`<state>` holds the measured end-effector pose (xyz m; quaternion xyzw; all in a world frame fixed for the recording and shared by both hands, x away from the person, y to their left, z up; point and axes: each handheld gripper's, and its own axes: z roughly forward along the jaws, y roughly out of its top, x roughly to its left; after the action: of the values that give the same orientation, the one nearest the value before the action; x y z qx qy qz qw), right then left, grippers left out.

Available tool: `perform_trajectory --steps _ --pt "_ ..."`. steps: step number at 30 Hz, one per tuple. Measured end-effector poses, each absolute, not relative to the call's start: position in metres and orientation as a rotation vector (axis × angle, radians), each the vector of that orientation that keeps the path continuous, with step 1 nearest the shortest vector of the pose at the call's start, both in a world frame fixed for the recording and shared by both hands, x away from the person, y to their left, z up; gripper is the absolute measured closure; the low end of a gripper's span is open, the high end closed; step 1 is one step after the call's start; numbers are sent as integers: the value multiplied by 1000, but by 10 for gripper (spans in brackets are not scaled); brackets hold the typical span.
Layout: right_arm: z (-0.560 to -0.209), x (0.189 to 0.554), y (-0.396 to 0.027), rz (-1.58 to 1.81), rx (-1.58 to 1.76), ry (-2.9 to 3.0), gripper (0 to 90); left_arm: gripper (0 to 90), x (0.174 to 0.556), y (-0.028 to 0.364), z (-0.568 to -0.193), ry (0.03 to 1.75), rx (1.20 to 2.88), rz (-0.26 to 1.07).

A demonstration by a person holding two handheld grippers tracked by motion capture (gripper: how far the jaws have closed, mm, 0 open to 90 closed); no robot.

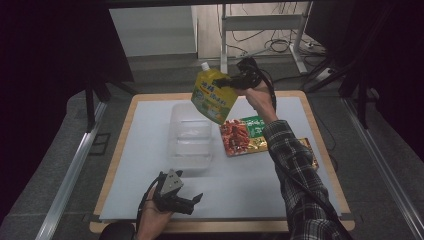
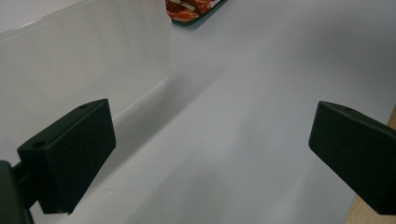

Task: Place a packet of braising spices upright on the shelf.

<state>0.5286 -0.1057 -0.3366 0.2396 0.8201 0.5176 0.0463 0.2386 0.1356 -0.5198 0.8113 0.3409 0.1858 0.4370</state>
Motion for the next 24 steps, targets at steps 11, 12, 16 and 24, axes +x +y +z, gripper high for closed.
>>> perform_trajectory --steps 11,12,16,24 --pt "-347 539 -75 1580 692 2527 886 0 239 143 -518 879 1962 449" --pt "-348 540 -72 1585 689 2528 886 0 239 142 -518 878 1965 449" --pt "-352 542 -62 1578 678 2545 885 0 239 142 -518 870 1970 446" --pt "-363 545 -45 1484 662 2603 885 0 239 141 -518 863 1974 444"
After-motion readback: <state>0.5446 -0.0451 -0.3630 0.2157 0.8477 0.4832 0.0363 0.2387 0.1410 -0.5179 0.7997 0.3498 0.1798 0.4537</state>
